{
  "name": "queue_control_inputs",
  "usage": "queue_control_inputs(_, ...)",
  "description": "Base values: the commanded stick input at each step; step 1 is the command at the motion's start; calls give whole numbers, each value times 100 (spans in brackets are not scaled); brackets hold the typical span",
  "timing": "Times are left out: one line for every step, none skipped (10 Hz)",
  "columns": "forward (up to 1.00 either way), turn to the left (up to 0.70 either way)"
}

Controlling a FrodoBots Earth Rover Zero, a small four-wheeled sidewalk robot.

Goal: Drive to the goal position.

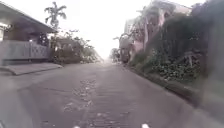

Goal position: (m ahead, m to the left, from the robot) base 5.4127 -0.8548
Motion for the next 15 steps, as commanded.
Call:
queue_control_inputs(100,0)
queue_control_inputs(100,0)
queue_control_inputs(100,0)
queue_control_inputs(100,0)
queue_control_inputs(100,0)
queue_control_inputs(100,0)
queue_control_inputs(100,0)
queue_control_inputs(100,0)
queue_control_inputs(100,0)
queue_control_inputs(100,0)
queue_control_inputs(100,0)
queue_control_inputs(100,0)
queue_control_inputs(100,0)
queue_control_inputs(100,0)
queue_control_inputs(100,0)
